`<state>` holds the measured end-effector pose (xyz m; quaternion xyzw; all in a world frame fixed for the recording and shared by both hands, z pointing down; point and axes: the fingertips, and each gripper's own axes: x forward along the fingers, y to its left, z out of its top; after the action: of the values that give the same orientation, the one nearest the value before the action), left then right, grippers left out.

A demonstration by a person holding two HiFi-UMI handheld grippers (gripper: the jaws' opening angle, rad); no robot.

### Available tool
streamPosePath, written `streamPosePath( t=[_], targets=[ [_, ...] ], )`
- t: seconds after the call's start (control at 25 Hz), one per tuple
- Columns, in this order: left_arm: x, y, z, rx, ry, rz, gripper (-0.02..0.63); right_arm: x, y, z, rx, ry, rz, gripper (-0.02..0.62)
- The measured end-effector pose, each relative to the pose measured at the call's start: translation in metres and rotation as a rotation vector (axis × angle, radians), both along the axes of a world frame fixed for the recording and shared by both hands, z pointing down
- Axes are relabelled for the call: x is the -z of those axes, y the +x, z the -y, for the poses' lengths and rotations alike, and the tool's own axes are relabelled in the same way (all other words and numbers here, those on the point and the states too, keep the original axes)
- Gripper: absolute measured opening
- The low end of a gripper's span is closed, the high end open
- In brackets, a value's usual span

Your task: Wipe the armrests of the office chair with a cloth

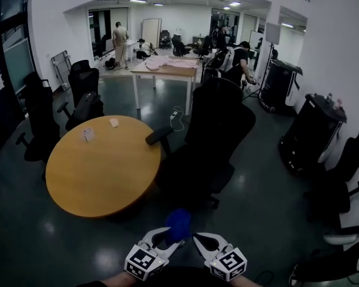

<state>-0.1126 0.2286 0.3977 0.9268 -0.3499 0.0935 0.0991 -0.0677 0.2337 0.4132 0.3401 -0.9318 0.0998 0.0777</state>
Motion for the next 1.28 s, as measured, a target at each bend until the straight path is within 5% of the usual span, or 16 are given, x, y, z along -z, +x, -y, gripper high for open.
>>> streamPosePath(
  t=[0.68, 1.28],
  targets=[
    [-0.002, -0.027, -0.009, -0.059, 0.031, -0.035, 0.16, -0.003, -0.035, -0.013, -0.017, 0.036, -0.057, 0.003],
    [-0.005, -0.043, -0.012, -0.026, 0.025, -0.03, 0.16, -0.007, -0.052, -0.011, 0.023, 0.031, -0.043, 0.003]
  ],
)
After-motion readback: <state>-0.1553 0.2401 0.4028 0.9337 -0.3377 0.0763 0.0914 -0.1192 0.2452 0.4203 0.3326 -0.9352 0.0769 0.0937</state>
